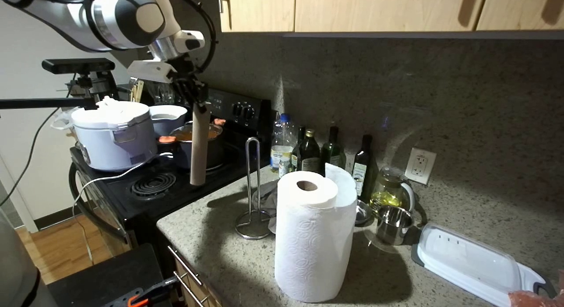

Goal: Remove the empty paper roll off of the holder then put the empty paper roll on the holder

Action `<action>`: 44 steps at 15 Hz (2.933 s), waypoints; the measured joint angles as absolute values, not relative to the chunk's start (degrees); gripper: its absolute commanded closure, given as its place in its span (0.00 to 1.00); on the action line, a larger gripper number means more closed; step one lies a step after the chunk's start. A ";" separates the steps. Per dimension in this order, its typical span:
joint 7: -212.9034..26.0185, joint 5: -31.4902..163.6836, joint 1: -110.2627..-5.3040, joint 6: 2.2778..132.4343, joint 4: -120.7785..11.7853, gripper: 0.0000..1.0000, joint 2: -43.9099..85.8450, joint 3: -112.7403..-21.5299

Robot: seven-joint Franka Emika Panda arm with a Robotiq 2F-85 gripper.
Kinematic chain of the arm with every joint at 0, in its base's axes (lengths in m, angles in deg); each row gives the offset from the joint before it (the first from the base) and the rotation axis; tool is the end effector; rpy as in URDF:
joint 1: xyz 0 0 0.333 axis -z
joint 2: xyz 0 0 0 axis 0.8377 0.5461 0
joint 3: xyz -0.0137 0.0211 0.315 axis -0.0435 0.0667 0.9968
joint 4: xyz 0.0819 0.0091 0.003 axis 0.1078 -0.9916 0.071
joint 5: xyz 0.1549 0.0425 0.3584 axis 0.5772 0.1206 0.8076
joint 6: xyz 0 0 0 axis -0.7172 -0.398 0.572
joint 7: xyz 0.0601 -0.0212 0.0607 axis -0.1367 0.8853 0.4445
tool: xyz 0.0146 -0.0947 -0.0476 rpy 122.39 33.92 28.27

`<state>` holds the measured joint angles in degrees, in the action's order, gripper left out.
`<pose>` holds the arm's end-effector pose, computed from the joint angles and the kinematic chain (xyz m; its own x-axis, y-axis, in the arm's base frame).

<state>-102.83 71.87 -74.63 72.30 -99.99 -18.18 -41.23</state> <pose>0.3514 0.3054 0.4921 0.8365 0.3736 0.4009 0.4063 -0.9137 0.0037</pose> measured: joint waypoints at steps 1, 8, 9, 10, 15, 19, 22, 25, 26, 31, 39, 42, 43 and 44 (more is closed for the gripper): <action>-103.22 71.62 -74.64 72.30 -100.24 0.66 -18.16 -40.47; -106.29 67.29 -74.26 74.13 -101.63 0.65 -16.63 -38.42; -106.74 66.49 -73.95 75.51 -101.92 0.66 -16.23 -38.39; -107.30 65.47 -73.64 76.98 -102.27 0.63 -15.84 -38.38; -108.82 61.29 -71.78 82.40 -103.59 0.68 -13.77 -38.27; -109.80 59.10 -70.82 84.80 -104.21 0.52 -12.18 -38.21; -110.85 57.94 -70.53 86.02 -104.47 0.53 -11.26 -38.18; -111.93 56.52 -70.13 86.93 -104.51 0.52 -10.47 -38.00; -112.11 56.18 -70.07 87.07 -104.52 0.53 -10.25 -37.99; -113.13 55.64 -70.05 88.01 -105.22 0.50 -9.09 -37.90; -116.35 52.51 -70.12 88.50 -105.42 0.43 -9.51 -36.98; -116.36 52.65 -70.65 88.50 -105.17 0.35 -10.78 -36.19; -116.36 52.87 -70.90 88.45 -105.14 0.33 -11.39 -35.88; -116.36 53.18 -71.06 88.28 -105.10 0.29 -12.05 -35.50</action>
